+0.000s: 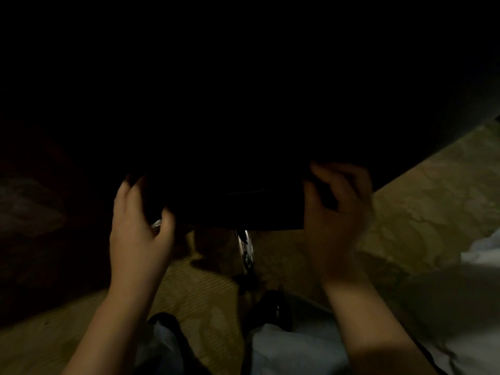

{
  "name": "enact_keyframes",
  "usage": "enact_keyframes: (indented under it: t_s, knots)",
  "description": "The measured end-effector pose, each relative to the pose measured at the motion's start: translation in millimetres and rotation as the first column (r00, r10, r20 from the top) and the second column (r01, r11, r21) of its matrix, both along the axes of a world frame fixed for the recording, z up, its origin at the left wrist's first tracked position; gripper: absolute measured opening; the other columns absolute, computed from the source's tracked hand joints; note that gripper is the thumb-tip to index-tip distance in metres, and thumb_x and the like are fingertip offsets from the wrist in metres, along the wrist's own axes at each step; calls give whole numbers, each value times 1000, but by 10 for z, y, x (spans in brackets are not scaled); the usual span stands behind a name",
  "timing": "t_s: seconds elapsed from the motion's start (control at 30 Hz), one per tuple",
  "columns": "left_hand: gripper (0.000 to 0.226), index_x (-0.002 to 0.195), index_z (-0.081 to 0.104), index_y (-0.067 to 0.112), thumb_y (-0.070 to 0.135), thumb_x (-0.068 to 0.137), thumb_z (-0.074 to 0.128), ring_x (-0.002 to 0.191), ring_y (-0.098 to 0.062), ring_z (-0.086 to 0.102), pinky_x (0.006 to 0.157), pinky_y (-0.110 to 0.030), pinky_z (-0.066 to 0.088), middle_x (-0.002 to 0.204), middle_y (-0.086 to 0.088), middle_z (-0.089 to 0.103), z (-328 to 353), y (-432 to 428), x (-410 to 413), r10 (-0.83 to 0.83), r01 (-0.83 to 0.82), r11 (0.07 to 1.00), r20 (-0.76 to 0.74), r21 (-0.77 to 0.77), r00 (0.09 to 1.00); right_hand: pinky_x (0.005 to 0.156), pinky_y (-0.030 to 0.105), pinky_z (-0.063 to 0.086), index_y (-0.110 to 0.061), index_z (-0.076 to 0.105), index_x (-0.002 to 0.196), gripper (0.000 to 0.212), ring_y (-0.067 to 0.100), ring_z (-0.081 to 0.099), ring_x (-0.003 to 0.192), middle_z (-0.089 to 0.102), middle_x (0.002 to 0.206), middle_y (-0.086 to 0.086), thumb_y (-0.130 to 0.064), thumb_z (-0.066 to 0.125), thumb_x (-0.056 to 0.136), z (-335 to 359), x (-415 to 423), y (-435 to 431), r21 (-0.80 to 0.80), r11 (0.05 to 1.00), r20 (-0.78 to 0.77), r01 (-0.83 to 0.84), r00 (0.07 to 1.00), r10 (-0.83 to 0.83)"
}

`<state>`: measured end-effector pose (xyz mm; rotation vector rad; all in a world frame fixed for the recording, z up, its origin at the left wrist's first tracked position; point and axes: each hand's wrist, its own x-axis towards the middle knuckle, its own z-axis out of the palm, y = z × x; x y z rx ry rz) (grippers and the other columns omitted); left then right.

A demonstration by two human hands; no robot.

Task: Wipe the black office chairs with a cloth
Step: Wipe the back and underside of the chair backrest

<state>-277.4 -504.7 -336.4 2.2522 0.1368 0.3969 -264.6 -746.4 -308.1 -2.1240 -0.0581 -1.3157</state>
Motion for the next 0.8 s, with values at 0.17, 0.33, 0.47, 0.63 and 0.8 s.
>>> enact_keyframes:
  t_s: [0.17, 0.33, 0.47, 0.63, 0.8]
  knots:
    - [58, 145, 36, 11, 12, 92, 59, 130, 2, 18, 93, 4, 16, 155, -8, 28, -34, 20, 14, -5, 6, 1000, -21, 7, 1000, 80, 0, 37, -2, 73, 83, 15, 18, 60, 88, 63, 96, 16, -9, 60, 79, -494, 2, 67, 82, 997, -238, 14, 971, 5]
    - [59, 146, 35, 13, 14, 92, 59, 136, -2, 19, 102, -11, 20, 155, -6, 28, -33, 4, 23, -11, 10, 1000, -48, -14, 999, 77, 1, 34, -7, 72, 81, 15, 13, 54, 90, 57, 101, 3, 1, 68, 70, -650, 5, 65, 32, 998, -356, 45, 934, -30]
    - [59, 146, 35, 13, 13, 92, 59, 136, -3, 20, 101, -9, 20, 155, -5, 28, -20, 18, 11, -2, 1, 1000, -33, -10, 999, 72, 10, 39, -6, 74, 84, 18, 25, 62, 90, 63, 100, 13, 4, 69, 70, -557, -26, 96, 23, 999, -403, 44, 915, -31]
    - [58, 145, 36, 12, 13, 92, 58, 140, -11, 24, 106, -22, 24, 154, -6, 30, -8, 24, 33, 13, -13, 1000, -21, -1, 1000, 88, 3, 34, -6, 72, 92, 17, 9, 54, 97, 60, 98, 14, 4, 69, 78, 82, -24, 158, 0, 1000, -31, 12, 999, -12]
    - [59, 145, 37, 12, 15, 91, 60, 141, -17, 27, 111, -32, 30, 153, -7, 31, -28, 36, 31, 9, -9, 1000, -28, -2, 1000, 91, 8, 35, -8, 69, 95, 22, 5, 49, 100, 55, 103, 6, 7, 70, 78, 409, -27, 158, 11, 1000, 141, 7, 990, -9]
